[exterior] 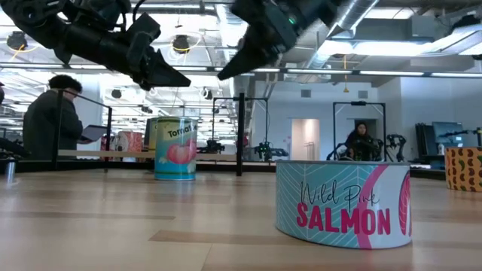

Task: Pick and place cans onto a shelf
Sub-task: Put the large canned tomatoes on the shelf

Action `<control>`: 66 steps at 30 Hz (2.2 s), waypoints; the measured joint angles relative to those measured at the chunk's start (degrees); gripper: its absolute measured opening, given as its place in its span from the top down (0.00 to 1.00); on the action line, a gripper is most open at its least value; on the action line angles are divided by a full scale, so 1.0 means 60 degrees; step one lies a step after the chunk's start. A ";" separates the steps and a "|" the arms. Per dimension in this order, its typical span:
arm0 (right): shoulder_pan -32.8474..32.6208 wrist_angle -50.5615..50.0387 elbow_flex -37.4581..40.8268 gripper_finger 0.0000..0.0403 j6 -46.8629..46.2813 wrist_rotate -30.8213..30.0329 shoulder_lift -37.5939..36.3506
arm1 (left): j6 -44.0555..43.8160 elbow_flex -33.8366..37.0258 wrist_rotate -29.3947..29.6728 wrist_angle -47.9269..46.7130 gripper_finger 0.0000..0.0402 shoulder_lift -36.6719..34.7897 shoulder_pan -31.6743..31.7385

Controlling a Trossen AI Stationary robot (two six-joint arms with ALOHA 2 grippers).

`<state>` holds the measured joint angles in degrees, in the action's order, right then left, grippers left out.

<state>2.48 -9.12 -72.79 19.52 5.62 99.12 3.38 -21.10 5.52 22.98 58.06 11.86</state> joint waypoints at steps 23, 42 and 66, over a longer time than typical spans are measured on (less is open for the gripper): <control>0.2190 0.9137 0.7742 0.97 -0.1678 0.0346 -0.3024 | -0.2226 -0.3708 0.0935 -0.6842 0.87 0.1935 -0.2541; 0.2230 0.8792 0.7751 0.97 -0.1498 0.0343 -0.3047 | -0.3133 -0.6302 0.2407 -0.9649 0.73 0.5152 -0.2932; 0.2231 0.8811 0.7751 0.97 -0.1499 0.0310 -0.3040 | 0.1961 -0.6269 0.2171 -1.0137 1.00 0.2237 -0.0126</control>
<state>15.86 43.75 -26.28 10.52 7.49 80.88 15.14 -58.72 18.54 -37.84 71.48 11.11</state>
